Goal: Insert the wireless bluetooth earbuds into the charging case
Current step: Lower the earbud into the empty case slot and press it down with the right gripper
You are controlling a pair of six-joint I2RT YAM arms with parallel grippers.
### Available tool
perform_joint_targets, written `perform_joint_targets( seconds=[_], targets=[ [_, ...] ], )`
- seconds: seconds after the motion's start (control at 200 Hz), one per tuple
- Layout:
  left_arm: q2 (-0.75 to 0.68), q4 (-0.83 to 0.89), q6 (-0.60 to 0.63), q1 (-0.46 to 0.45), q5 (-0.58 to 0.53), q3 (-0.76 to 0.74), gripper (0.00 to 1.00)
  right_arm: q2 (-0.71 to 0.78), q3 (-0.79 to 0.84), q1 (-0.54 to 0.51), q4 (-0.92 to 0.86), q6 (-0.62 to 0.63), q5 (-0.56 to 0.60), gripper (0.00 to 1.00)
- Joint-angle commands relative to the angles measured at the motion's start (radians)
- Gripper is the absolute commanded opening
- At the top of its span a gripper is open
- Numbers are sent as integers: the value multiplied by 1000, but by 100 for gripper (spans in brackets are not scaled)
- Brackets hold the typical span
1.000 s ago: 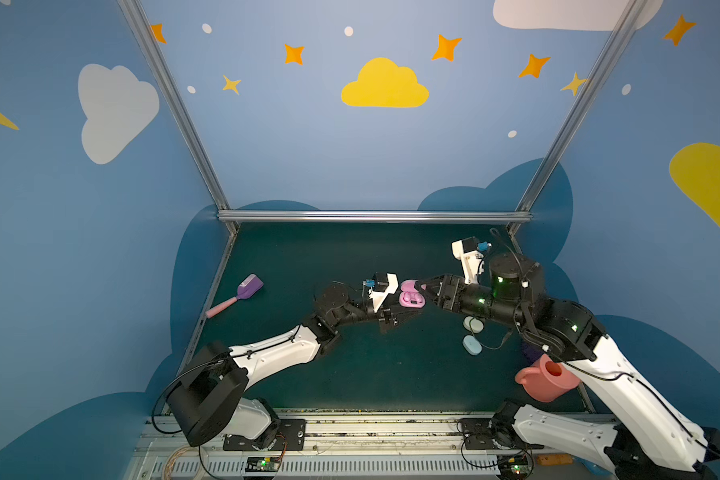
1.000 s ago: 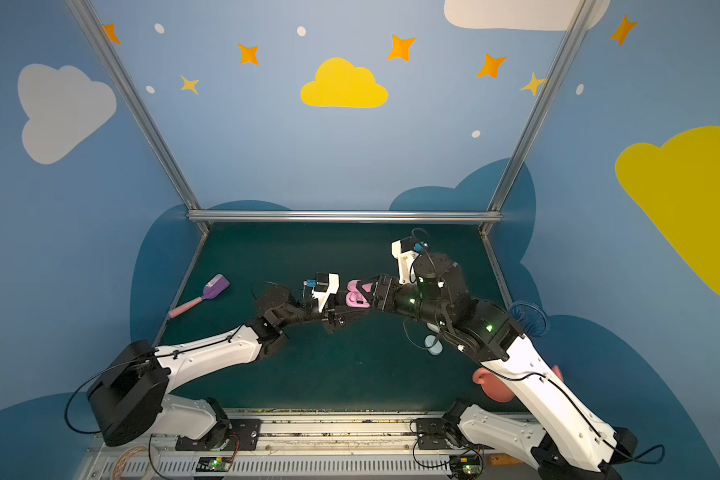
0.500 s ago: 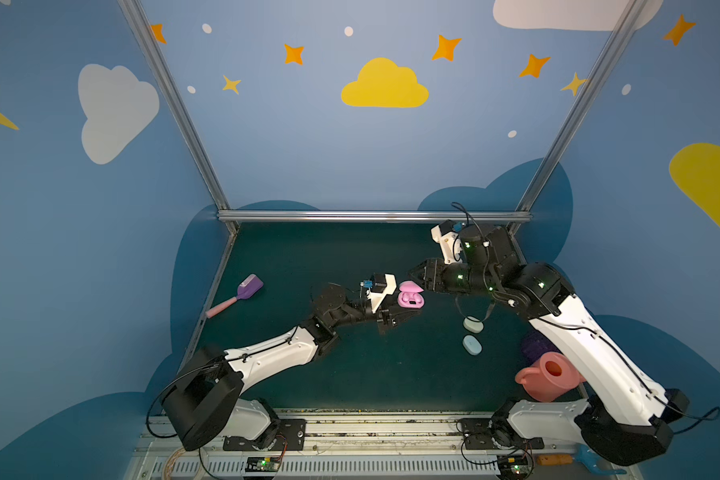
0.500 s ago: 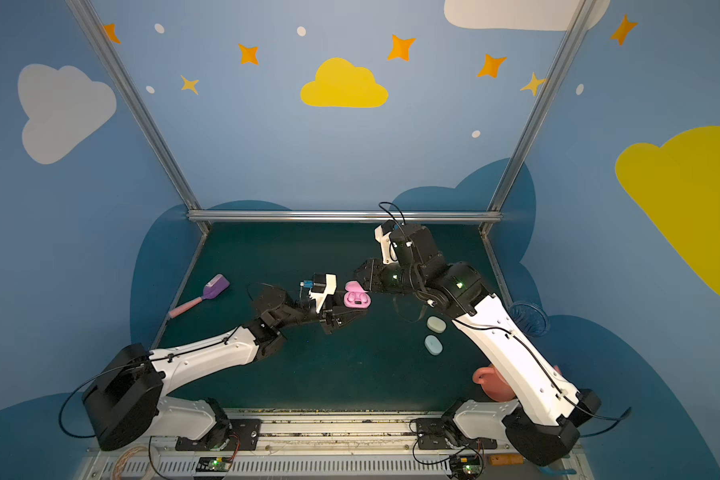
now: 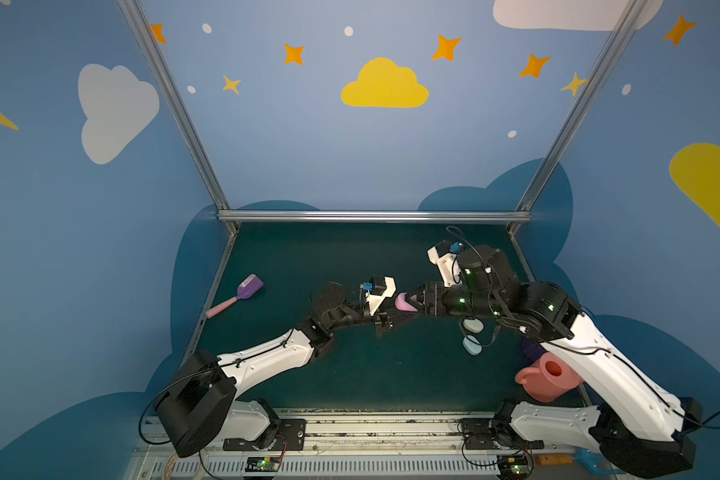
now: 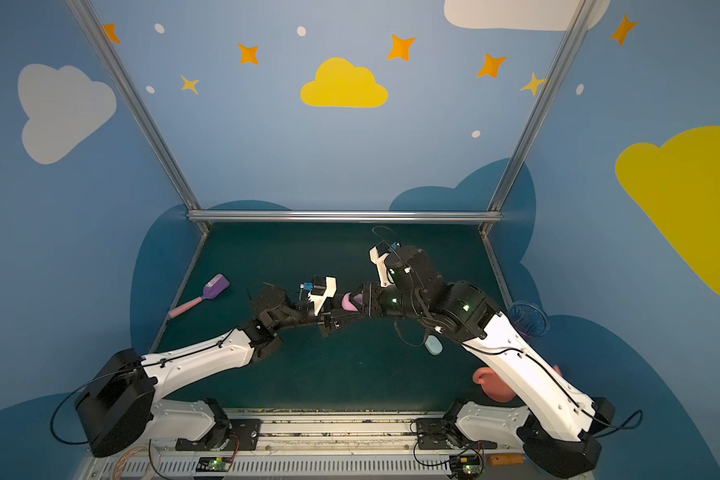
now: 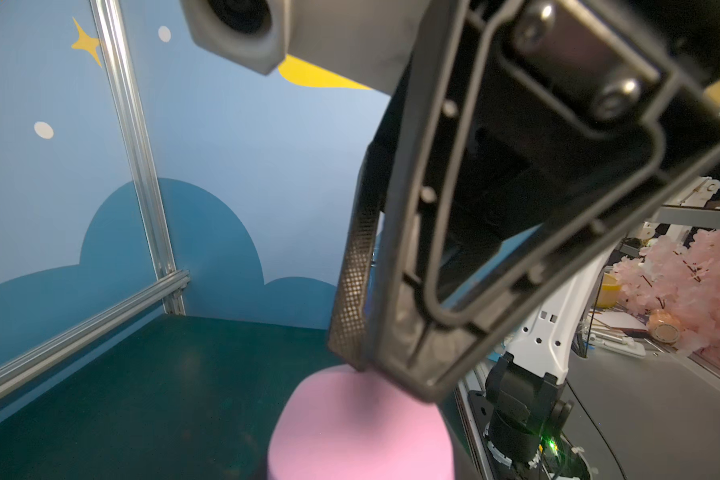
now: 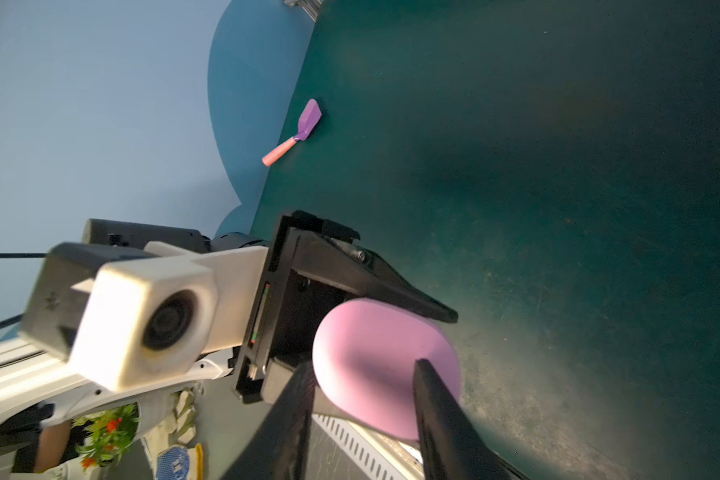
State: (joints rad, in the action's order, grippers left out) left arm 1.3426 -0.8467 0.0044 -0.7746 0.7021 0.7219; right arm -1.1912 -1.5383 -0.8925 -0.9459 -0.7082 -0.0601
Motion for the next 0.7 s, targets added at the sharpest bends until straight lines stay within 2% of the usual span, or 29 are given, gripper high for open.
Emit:
perform_joint_targets(
  seconds=[0.0,0.075,0.255,0.335,0.611,0.696],
  targets=[
    [-34,9,39,-2,5,16,9,-5,-49,-4,-104,-32,89,60],
    [-30,40,56,-3,12,22,9,-13,-68,14,-135,-55,73,67],
    [-15,95,91,-7,31,37,9,-52,-56,36,-110,-74,-55,74],
    [-10,94,93,-5,32,38,9,-71,-50,35,-84,-85,-99,74],
    [-27,106,105,-5,22,30,9,-120,-45,31,-70,-89,-139,74],
    [-27,106,105,-5,23,28,9,-128,-43,30,-72,-89,-144,70]
  ],
)
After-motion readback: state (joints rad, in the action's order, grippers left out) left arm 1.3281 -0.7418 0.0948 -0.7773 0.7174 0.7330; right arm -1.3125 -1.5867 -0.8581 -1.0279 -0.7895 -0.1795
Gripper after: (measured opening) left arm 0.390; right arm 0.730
